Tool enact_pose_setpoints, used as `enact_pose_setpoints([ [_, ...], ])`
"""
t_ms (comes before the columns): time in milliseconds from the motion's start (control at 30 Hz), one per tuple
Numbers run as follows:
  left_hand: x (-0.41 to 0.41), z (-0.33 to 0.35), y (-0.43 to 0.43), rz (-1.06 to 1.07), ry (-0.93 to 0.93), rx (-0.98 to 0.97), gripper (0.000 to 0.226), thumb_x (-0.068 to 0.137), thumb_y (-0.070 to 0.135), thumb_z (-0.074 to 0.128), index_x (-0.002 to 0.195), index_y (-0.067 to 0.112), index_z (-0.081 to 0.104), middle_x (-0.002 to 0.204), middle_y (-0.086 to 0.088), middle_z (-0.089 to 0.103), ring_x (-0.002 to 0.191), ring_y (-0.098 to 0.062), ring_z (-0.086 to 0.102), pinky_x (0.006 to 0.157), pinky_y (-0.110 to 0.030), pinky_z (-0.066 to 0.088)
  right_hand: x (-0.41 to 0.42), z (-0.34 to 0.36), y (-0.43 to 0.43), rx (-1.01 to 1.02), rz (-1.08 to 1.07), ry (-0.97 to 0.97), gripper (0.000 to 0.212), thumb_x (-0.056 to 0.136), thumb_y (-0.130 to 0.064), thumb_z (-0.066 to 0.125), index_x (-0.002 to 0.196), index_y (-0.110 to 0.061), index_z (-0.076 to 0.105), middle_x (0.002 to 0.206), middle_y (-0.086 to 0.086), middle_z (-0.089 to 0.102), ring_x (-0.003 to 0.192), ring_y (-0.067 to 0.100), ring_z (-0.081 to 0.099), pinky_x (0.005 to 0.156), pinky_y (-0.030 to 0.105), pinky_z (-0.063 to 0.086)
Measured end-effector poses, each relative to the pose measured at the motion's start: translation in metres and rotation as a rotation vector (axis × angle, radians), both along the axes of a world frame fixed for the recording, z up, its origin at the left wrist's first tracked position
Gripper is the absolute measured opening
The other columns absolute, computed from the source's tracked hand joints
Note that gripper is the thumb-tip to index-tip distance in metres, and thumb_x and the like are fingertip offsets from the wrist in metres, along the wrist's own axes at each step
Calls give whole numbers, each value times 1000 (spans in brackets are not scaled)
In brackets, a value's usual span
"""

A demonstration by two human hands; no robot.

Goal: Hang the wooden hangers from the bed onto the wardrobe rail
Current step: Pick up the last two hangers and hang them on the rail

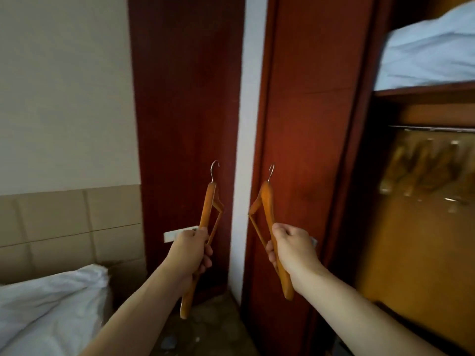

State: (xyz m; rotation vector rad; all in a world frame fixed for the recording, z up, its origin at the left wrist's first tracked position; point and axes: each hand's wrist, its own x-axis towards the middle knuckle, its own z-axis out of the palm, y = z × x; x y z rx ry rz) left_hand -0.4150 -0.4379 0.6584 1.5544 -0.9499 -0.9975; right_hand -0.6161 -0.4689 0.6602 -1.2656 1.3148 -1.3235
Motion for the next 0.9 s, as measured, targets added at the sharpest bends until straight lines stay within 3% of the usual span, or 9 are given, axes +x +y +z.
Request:
enact_pose_setpoints([
  [167, -108, 17, -10, -136, 103, -73, 31, 114, 26, 45, 106, 2, 63, 65, -7, 59, 33, -11, 49, 31, -20, 35, -104, 22, 24, -15, -126, 19, 23, 110, -25, 47, 124, -18, 63, 74, 9, 68, 50, 16, 57, 48, 30, 48],
  [600, -325, 43, -6, -538, 98, -82, 29, 113, 31, 48, 106, 8, 64, 72, -6, 61, 40, -11, 52, 38, -23, 40, -297, 38, 104, -23, -453, -30, 35, 110, -26, 48, 140, -13, 60, 76, 7, 69, 56, 16, 59, 50, 27, 49],
  [767, -384, 54, -3, -662, 99, -92, 31, 114, 32, 47, 103, 9, 64, 71, -4, 60, 43, -10, 51, 40, -22, 41, -333, 45, 118, -30, -568, -22, 33, 110, -29, 46, 132, -12, 63, 82, 10, 70, 67, 20, 63, 60, 32, 54],
  [900, -419, 54, -13, -734, 106, -71, 33, 113, 35, 47, 106, 10, 67, 70, -4, 61, 46, -12, 52, 41, -23, 42, -349, 45, 112, -4, -631, -1, 29, 110, -32, 45, 123, -14, 64, 89, 10, 72, 69, 19, 66, 59, 29, 55],
])
